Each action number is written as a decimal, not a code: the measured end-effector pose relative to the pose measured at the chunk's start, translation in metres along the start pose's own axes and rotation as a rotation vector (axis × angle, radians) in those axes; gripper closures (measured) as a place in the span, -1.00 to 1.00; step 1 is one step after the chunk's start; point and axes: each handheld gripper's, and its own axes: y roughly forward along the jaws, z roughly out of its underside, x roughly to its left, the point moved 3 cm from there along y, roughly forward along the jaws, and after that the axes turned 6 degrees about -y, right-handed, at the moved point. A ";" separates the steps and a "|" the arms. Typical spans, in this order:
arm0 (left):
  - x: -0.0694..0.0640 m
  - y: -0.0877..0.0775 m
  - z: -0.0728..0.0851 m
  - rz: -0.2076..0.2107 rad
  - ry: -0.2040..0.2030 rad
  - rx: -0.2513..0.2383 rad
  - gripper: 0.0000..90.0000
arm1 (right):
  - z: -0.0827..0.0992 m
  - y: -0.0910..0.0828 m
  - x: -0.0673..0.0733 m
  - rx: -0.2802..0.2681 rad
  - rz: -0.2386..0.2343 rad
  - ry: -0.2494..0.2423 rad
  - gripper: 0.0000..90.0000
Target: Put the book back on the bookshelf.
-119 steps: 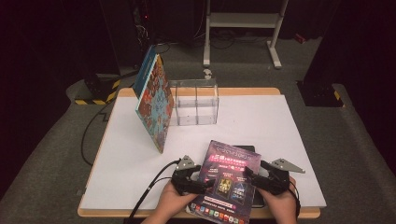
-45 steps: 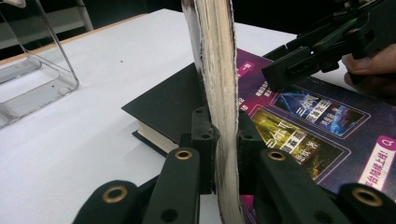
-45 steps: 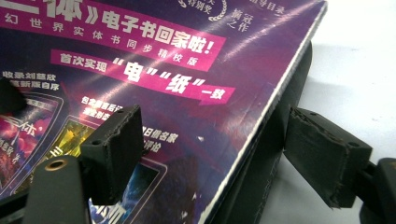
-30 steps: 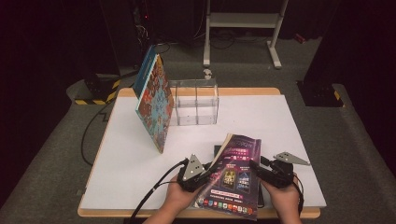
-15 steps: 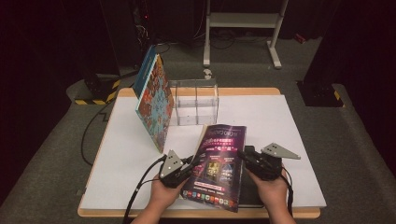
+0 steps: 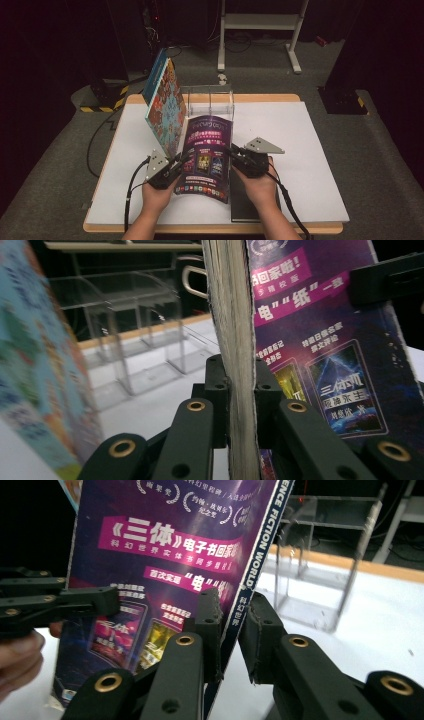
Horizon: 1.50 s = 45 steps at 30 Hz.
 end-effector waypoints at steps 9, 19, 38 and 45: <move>0.015 0.012 -0.012 -0.046 0.018 -0.066 0.82 | -0.020 0.017 0.004 -0.067 0.021 -0.033 0.81; 0.016 -0.017 0.005 -0.045 0.015 -0.095 0.55 | -0.005 -0.008 0.026 -0.114 -0.022 -0.071 0.75; 0.017 -0.034 0.013 -0.013 0.008 -0.078 0.08 | 0.004 -0.003 0.028 -0.095 -0.149 -0.080 0.16; 0.020 -0.031 0.015 -0.009 -0.014 -0.052 0.06 | -0.008 0.000 0.028 -0.104 -0.179 -0.111 0.30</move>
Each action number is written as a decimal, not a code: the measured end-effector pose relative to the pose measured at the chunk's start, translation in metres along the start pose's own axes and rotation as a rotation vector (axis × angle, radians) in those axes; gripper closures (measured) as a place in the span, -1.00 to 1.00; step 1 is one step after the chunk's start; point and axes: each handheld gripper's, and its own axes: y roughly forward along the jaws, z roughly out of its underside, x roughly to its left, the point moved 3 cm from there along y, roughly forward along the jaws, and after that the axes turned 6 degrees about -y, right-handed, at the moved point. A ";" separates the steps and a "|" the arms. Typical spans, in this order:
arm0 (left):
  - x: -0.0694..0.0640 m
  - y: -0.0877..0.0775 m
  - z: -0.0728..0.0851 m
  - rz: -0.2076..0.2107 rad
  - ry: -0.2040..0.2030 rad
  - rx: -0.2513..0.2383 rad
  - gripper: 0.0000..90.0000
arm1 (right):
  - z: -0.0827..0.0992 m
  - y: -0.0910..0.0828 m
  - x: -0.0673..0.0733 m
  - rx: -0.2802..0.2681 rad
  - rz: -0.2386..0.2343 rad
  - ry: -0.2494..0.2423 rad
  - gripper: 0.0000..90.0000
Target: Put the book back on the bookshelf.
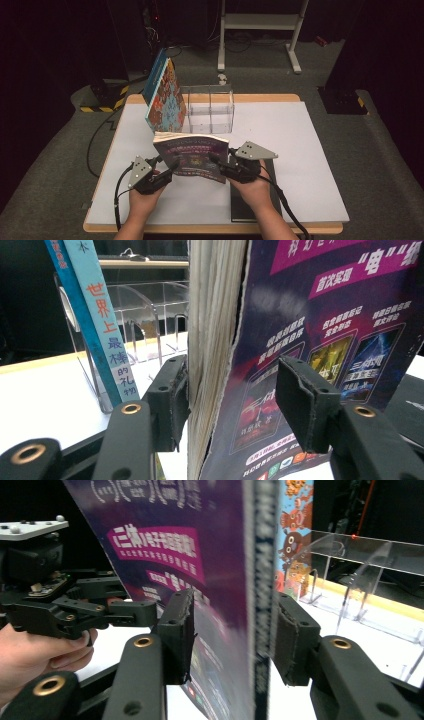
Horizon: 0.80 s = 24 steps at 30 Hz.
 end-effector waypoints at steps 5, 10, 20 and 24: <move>0.001 -0.001 -0.002 0.000 -0.010 0.004 0.05 | -0.001 0.001 0.003 0.021 0.005 -0.031 0.67; 0.005 -0.006 -0.005 -0.012 -0.020 -0.011 0.04 | -0.001 -0.002 0.011 0.031 0.051 -0.110 0.86; 0.009 -0.008 -0.006 -0.021 -0.034 -0.015 0.04 | -0.002 0.000 -0.001 0.017 0.178 -0.057 0.87; 0.010 -0.008 -0.005 -0.021 -0.038 -0.014 0.04 | -0.002 -0.001 -0.013 0.005 0.233 -0.007 0.86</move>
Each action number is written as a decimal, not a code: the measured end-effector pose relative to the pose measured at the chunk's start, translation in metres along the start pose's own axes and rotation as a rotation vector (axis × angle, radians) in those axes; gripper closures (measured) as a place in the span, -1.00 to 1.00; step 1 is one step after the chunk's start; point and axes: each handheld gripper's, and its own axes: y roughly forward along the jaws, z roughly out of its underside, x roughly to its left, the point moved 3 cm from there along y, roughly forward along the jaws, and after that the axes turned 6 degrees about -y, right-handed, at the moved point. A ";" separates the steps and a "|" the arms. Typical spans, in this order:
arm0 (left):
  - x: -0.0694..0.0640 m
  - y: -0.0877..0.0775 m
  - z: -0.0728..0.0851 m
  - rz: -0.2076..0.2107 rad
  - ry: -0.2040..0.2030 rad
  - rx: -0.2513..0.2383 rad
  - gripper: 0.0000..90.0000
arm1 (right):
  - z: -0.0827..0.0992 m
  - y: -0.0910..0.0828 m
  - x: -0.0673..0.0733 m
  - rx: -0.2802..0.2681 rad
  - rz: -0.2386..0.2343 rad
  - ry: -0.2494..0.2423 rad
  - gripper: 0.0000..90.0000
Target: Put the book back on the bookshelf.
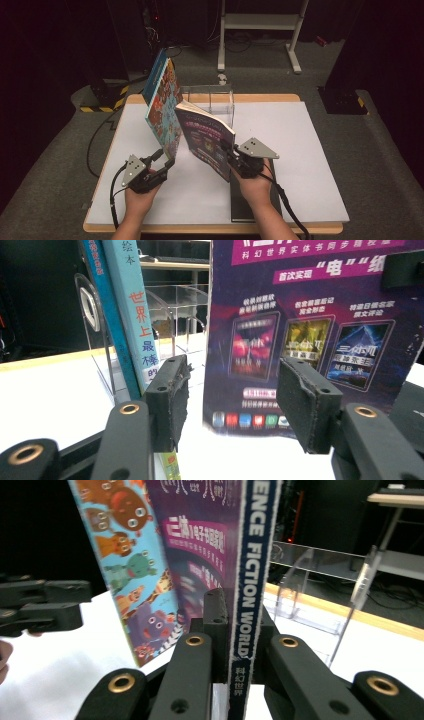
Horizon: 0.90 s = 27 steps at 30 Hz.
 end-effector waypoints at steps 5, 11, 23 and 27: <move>-0.001 0.001 0.000 0.008 -0.003 0.006 0.02 | 0.002 0.001 0.001 -0.005 0.043 0.010 0.85; -0.008 0.003 -0.001 0.027 0.009 0.021 -0.06 | 0.005 0.000 0.002 -0.017 0.022 0.035 0.68; -0.048 0.011 -0.026 0.142 0.000 0.024 -0.40 | 0.037 -0.011 0.006 0.032 -0.042 0.076 0.79; -0.068 0.022 -0.041 0.187 0.004 0.015 -0.56 | 0.036 -0.011 0.009 0.032 -0.016 0.058 0.82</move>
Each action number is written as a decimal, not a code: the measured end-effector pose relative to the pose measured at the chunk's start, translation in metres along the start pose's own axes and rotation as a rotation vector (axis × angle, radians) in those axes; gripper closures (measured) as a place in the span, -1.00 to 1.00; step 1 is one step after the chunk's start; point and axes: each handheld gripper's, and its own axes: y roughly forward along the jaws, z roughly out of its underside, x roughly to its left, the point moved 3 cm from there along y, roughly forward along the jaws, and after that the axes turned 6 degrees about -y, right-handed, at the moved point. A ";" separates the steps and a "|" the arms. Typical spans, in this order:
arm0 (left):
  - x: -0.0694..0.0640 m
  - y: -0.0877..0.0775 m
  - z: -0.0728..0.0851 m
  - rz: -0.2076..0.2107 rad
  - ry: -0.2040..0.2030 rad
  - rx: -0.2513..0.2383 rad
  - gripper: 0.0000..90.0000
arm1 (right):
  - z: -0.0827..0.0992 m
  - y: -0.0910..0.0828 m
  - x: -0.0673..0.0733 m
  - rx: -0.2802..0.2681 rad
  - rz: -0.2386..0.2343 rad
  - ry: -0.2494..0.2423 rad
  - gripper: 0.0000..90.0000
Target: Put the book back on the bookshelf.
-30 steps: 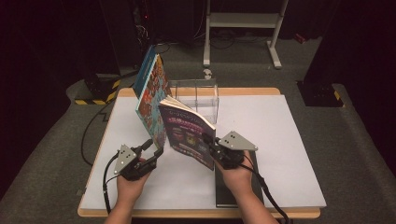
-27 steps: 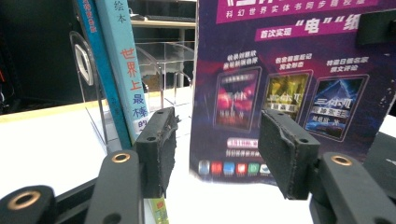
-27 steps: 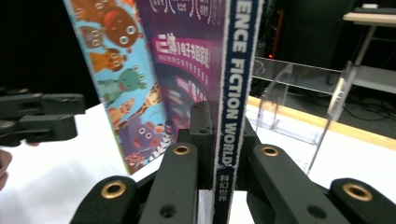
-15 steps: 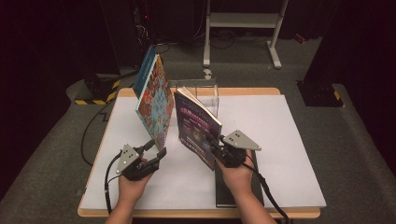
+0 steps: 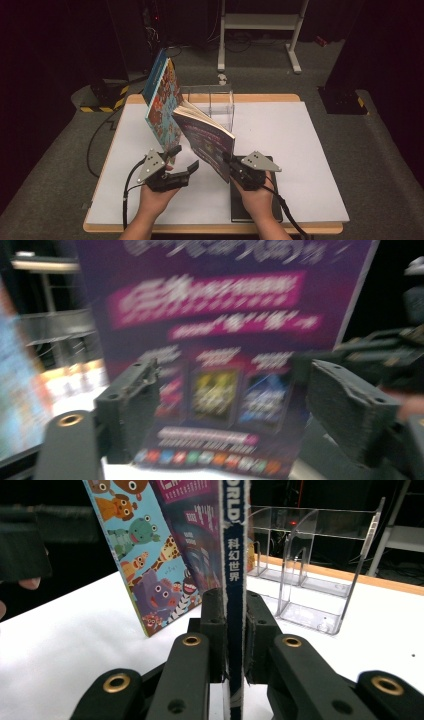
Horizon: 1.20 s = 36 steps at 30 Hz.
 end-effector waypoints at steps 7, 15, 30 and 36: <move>-0.026 0.033 -0.023 0.087 -0.010 0.010 -0.65 | 0.001 0.000 0.000 -0.012 -0.019 0.018 0.80; -0.041 0.053 -0.028 0.097 -0.008 0.012 -0.72 | 0.003 -0.001 0.002 -0.006 -0.092 0.033 0.60; -0.036 0.058 -0.023 -0.063 0.036 0.051 -0.34 | 0.012 -0.005 0.027 0.005 -0.210 -0.006 0.39; -0.033 0.053 -0.020 -0.099 0.069 0.060 -0.16 | 0.018 -0.036 0.008 0.017 -0.190 -0.006 0.26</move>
